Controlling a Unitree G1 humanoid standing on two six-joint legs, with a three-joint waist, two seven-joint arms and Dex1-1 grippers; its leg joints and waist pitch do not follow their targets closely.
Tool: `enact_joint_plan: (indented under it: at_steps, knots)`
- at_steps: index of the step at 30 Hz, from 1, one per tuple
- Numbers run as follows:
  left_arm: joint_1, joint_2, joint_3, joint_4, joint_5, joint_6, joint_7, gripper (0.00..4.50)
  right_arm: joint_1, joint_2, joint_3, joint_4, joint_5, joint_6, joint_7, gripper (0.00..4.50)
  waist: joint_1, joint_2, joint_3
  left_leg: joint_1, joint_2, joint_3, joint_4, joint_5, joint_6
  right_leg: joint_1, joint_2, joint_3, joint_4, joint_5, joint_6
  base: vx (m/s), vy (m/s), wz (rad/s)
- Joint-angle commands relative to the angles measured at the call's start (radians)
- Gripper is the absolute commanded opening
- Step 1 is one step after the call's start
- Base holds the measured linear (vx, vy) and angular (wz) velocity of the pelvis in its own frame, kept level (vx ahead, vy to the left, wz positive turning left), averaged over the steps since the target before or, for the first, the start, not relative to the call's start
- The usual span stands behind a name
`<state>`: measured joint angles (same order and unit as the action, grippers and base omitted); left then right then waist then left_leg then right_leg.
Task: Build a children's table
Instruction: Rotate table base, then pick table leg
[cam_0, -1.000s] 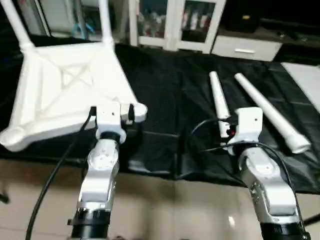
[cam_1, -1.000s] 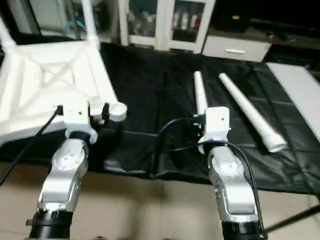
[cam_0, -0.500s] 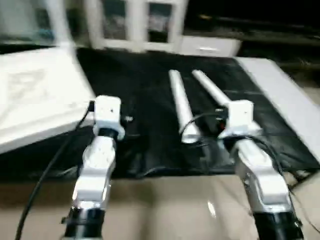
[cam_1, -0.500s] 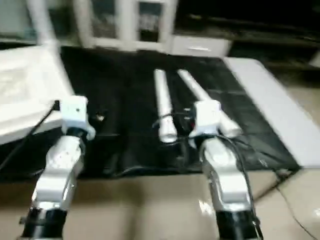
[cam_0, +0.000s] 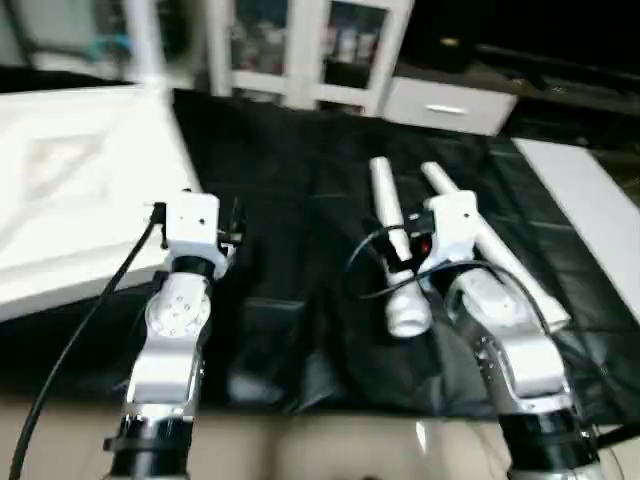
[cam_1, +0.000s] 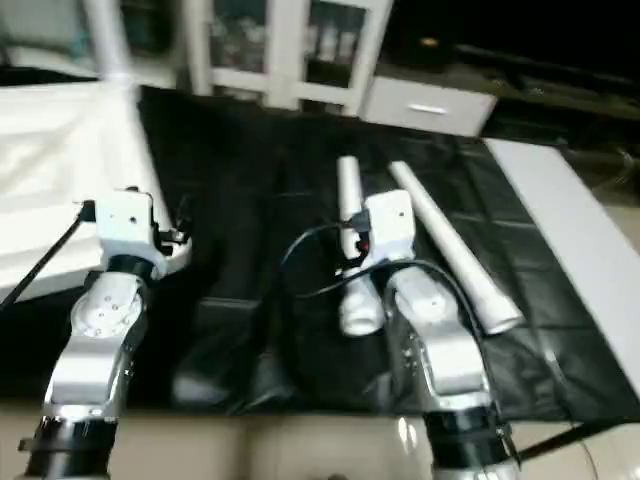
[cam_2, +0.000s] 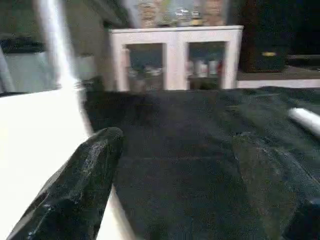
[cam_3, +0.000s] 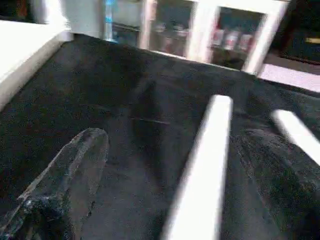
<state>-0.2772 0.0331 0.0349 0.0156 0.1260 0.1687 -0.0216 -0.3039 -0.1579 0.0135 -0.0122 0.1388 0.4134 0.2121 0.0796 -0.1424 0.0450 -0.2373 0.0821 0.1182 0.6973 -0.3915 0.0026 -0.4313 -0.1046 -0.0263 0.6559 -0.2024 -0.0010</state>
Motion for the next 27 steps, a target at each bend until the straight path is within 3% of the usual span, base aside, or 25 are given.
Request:
enact_joint_plan:
  at_steps: [1, 2, 3, 4, 5, 6, 7, 8, 9, 10, 11, 12, 13, 14, 15, 16, 18, 20, 23, 24, 27]
  knots:
    - [0.007, 0.003, -0.002, -0.028, -0.008, 0.006, -0.006, 3.93, -0.023, 0.001, -0.018, 0.009, -0.005, 0.019, -0.014, 4.5, 0.059, 0.001, -0.068, -0.145, 0.026, -0.037, 0.085, 0.066, -0.012, 0.215, -0.187, 0.163, -0.125, -0.096, -0.535, 0.247, -0.053, 0.12]
    - [0.008, -0.002, 0.002, -0.026, -0.025, -0.002, -0.015, 3.93, -0.027, -0.001, -0.017, 0.013, -0.011, 0.03, -0.02, 4.5, 0.062, 0.013, -0.065, -0.166, 0.042, -0.05, 0.097, 0.1, -0.062, 0.22, -0.195, 0.157, -0.116, 0.0, -0.568, 0.211, -0.02, -0.04]
    - [0.01, -0.005, 0.001, -0.027, -0.043, 0.031, -0.033, 3.93, -0.035, -0.003, -0.015, 0.025, -0.029, 0.05, -0.043, 4.5, 0.06, 0.027, -0.053, -0.17, 0.074, -0.064, 0.083, 0.164, -0.117, 0.196, -0.194, 0.119, -0.124, 0.147, -0.584, 0.147, -0.008, -0.05]
    - [0.011, -0.005, 0.0, -0.028, -0.047, 0.039, -0.037, 3.93, -0.036, -0.004, -0.015, 0.028, -0.033, 0.055, -0.049, 4.5, 0.05, 0.044, -0.046, -0.167, 0.102, -0.067, 0.003, 0.311, -0.117, 0.157, -0.149, 0.04, -0.114, 0.226, -0.518, 0.147, -0.008, -0.05]
    - [0.013, -0.003, -0.004, -0.028, -0.048, 0.05, -0.042, 3.93, -0.039, -0.005, -0.015, 0.032, -0.038, 0.067, -0.059, 4.5, 0.046, 0.065, -0.048, -0.163, 0.107, -0.058, -0.073, 0.413, -0.102, 0.143, -0.087, -0.003, -0.096, 0.224, -0.44, 0.122, 0.01, 0.04]
    - [0.015, 0.004, -0.015, -0.027, -0.051, 0.044, -0.06, 3.93, -0.044, -0.008, -0.017, 0.035, -0.044, 0.102, -0.073, 4.5, 0.024, 0.117, -0.054, -0.13, 0.132, -0.063, -0.145, 0.589, -0.075, 0.113, 0.041, -0.052, -0.029, 0.186, -0.248, 0.113, 0.065, 0.02]
    - [0.022, 0.021, -0.037, -0.039, -0.071, 0.037, -0.116, 3.91, -0.05, -0.005, -0.039, 0.031, 0.001, 0.149, -0.053, 4.5, 0.009, 0.118, -0.08, -0.057, 0.183, -0.1, -0.096, 0.867, -0.049, 0.05, 0.029, -0.022, 0.005, 0.179, -0.112, 0.113, 0.065, 0.02]
    - [0.024, 0.033, -0.049, -0.047, -0.081, 0.042, -0.147, 3.91, -0.055, -0.005, -0.053, 0.029, 0.022, 0.176, -0.044, 4.5, 0.018, 0.11, -0.075, -0.064, 0.18, -0.086, -0.096, 0.924, -0.067, 0.048, 0.015, -0.007, -0.015, 0.194, -0.075, 0.1, 0.08, 0.05]
    - [0.026, 0.039, -0.055, -0.052, -0.087, 0.045, -0.164, 3.91, -0.057, -0.005, -0.06, 0.027, 0.034, 0.19, -0.04, 4.5, 0.025, 0.096, -0.079, -0.066, 0.146, -0.071, -0.087, 0.993, -0.089, 0.058, 0.007, 0.003, -0.035, 0.272, -0.043, 0.063, 0.043, 0.1]
    - [0.029, 0.05, -0.067, -0.062, -0.097, 0.054, -0.195, 3.91, -0.062, -0.005, -0.074, 0.025, 0.057, 0.215, -0.03, 4.5, 0.031, 0.077, -0.071, -0.085, 0.116, -0.043, -0.091, 0.89, -0.104, 0.072, 0.006, 0.013, -0.049, 0.318, -0.043, 0.063, 0.043, 0.1]
    - [0.029, 0.075, -0.083, -0.07, -0.105, 0.059, -0.241, 3.91, -0.074, -0.014, -0.076, 0.028, 0.062, 0.247, -0.022, 4.5, 0.035, 0.067, -0.068, -0.1, 0.109, -0.035, -0.1, 0.791, -0.106, 0.089, 0.0, 0.018, -0.052, 0.318, -0.053, 0.0, 0.0, 0.0]
    - [0.024, 0.161, -0.135, -0.089, -0.12, 0.085, -0.38, 3.91, -0.121, -0.035, -0.077, 0.047, 0.065, 0.35, -0.013, 4.5, 0.044, 0.068, -0.059, -0.114, 0.107, -0.017, -0.136, 0.445, -0.123, 0.104, -0.019, 0.025, -0.069, 0.188, -0.069, 0.0, 0.0, 0.0]
    - [0.024, 0.161, -0.135, -0.089, -0.12, 0.085, -0.38, 3.91, -0.121, -0.035, -0.077, 0.047, 0.065, 0.35, -0.013, 4.5, 0.042, 0.071, -0.056, -0.115, 0.109, -0.016, -0.147, 0.331, -0.135, 0.106, -0.022, 0.027, -0.073, 0.119, -0.075, 0.0, 0.0, 0.0]
    - [0.024, 0.201, -0.155, -0.107, -0.136, 0.104, -0.447, 3.91, -0.144, -0.039, -0.076, 0.059, 0.065, 0.396, -0.012, 4.5, 0.037, 0.069, -0.049, -0.116, 0.117, -0.013, -0.167, 0.157, -0.151, 0.108, -0.031, 0.031, -0.085, -0.001, -0.085, -0.072, -0.048, -0.02]
    - [0.025, 0.228, -0.166, -0.128, -0.153, 0.124, -0.493, 3.91, -0.159, -0.04, -0.075, 0.066, 0.061, 0.42, -0.015, 4.5, 0.035, 0.071, -0.048, -0.113, 0.12, -0.012, -0.172, 0.099, -0.156, 0.107, -0.035, 0.03, -0.087, -0.049, -0.092, -0.076, -0.064, -0.01]
    - [0.025, 0.233, -0.168, -0.133, -0.157, 0.128, -0.502, 3.91, -0.162, -0.04, -0.075, 0.068, 0.06, 0.425, -0.015, 4.5, 0.03, 0.069, -0.041, -0.109, 0.126, -0.005, -0.184, 0.0, -0.153, 0.098, -0.039, 0.033, -0.098, -0.151, -0.105, -0.076, -0.064, -0.01]
    - [0.025, 0.278, -0.177, -0.17, -0.195, 0.161, -0.573, 3.91, -0.193, -0.036, -0.071, 0.089, 0.053, 0.464, -0.026, 4.5, 0.027, 0.064, -0.037, -0.106, 0.13, 0.0, -0.19, -0.085, -0.151, 0.09, -0.045, 0.033, -0.11, -0.305, -0.11, -0.069, -0.065, -0.03]
    - [0.024, 0.341, -0.184, -0.216, -0.232, 0.211, -0.657, 3.91, -0.237, -0.046, -0.046, 0.132, 0.027, 0.533, -0.059, 4.5, 0.024, 0.077, -0.039, -0.112, 0.134, 0.005, -0.193, -0.091, -0.16, 0.087, -0.044, 0.03, -0.113, -0.344, -0.108, -0.061, -0.063, -0.05]
    - [0.022, 0.371, -0.192, -0.243, -0.25, 0.243, -0.696, 3.91, -0.267, -0.06, -0.016, 0.16, -0.001, 0.611, -0.075, 4.5, 0.022, 0.073, -0.041, -0.107, 0.136, 0.015, -0.19, -0.06, -0.167, 0.079, -0.037, 0.028, -0.11, -0.31, -0.106, 0.0, 0.0, 0.0]
    - [0.021, 0.403, -0.202, -0.279, -0.285, 0.28, -0.741, 3.91, -0.29, -0.058, -0.019, 0.183, 0.017, 0.684, -0.068, 4.5, 0.025, 0.066, -0.042, -0.109, 0.137, 0.019, -0.189, -0.033, -0.164, 0.08, -0.038, 0.029, -0.106, -0.279, -0.108, 0.0, 0.0, 0.0]
    - [0.029, 0.437, -0.21, -0.331, -0.326, 0.333, -0.788, 3.91, -0.304, -0.051, -0.026, 0.203, 0.053, 0.757, -0.04, 4.5, 0.026, 0.07, -0.046, -0.116, 0.137, 0.023, -0.187, 0.022, -0.166, 0.078, -0.029, 0.027, -0.091, -0.174, -0.124, 0.0, 0.0, 0.0]
